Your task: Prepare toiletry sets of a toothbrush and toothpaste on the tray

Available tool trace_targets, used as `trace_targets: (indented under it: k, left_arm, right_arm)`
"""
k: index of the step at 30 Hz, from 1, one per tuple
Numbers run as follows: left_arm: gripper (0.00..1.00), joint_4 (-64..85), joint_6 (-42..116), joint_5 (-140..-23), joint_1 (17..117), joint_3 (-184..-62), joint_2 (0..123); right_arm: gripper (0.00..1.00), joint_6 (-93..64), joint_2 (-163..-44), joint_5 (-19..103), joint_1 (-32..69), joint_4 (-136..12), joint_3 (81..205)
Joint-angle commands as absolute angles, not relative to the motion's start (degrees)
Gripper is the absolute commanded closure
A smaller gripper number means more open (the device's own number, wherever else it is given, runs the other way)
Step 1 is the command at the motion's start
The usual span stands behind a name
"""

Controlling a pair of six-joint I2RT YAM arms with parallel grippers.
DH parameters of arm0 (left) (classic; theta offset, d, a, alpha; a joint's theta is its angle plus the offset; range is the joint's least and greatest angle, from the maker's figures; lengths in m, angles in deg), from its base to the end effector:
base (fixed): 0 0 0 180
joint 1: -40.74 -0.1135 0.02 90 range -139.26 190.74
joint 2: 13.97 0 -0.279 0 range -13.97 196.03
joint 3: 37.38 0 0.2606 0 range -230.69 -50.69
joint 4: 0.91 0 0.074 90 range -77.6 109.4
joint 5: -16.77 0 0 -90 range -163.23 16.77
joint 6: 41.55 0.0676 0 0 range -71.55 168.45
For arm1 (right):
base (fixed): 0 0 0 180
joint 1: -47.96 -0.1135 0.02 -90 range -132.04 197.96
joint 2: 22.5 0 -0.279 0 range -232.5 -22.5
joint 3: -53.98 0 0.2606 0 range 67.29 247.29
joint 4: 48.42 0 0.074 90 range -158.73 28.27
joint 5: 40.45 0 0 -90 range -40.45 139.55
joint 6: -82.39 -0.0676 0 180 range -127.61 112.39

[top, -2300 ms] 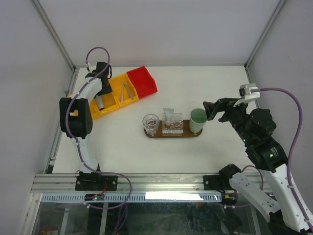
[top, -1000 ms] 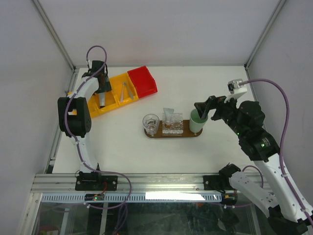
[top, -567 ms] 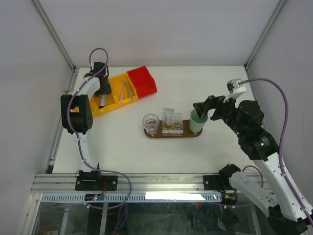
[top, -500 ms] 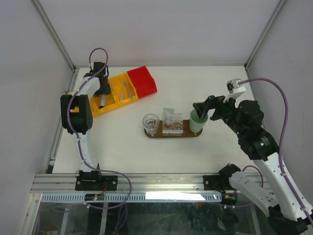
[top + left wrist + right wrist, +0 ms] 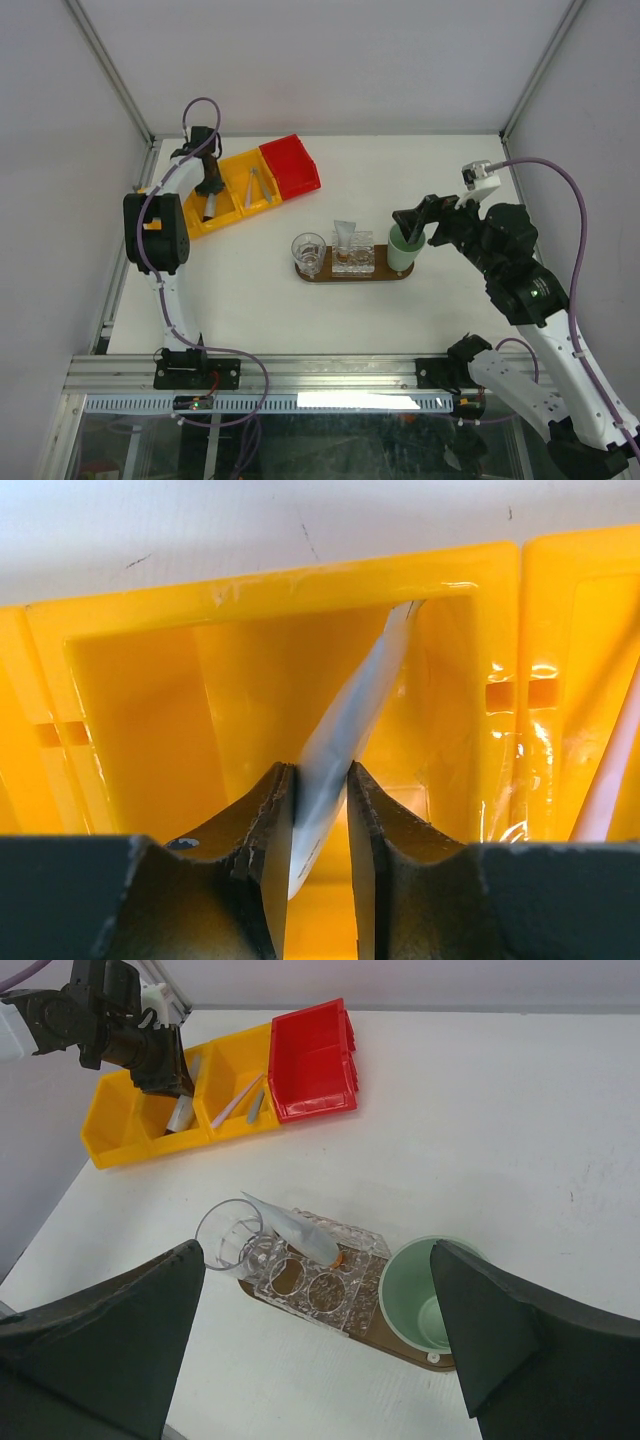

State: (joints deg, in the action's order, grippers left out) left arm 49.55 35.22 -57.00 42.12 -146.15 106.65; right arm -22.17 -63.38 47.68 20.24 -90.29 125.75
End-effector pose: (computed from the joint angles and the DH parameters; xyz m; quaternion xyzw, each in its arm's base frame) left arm 0.4820 0.0073 0.1771 -0.1328 0.9526 0.1058 0.2524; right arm 0.1509 0.0818 0.4029 -0.0987 0.7651 0.2412 0.5888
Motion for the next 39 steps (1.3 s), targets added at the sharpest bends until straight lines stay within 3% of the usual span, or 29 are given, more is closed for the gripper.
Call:
trace_targets:
  k: [1,4,8,29,39]
  left_arm:
    - [0.86,49.08,35.0,-58.77,41.61,-148.57,104.06]
    - [0.89,49.06,34.37,-58.41,41.62,-147.9,101.65]
    - [1.0,48.88,33.74,-58.28,41.61,-147.2,98.83]
    - [1.0,45.98,30.93,-52.45,41.6,-141.25,85.55]
    - [1.0,42.73,29.97,-60.43,42.57,-137.44,73.82]
  right_arm:
    - [0.0,-22.81,-63.22,47.1,20.09,-86.87,125.93]
    - [0.0,-22.89,-63.53,47.08,20.08,-86.95,125.92]
    - [0.0,-22.79,-63.63,47.25,20.1,-86.7,125.93]
    - [0.0,-22.8,-64.53,48.46,20.03,-86.78,125.51]
    - [0.0,-22.64,-65.27,47.33,20.05,-88.19,126.28]
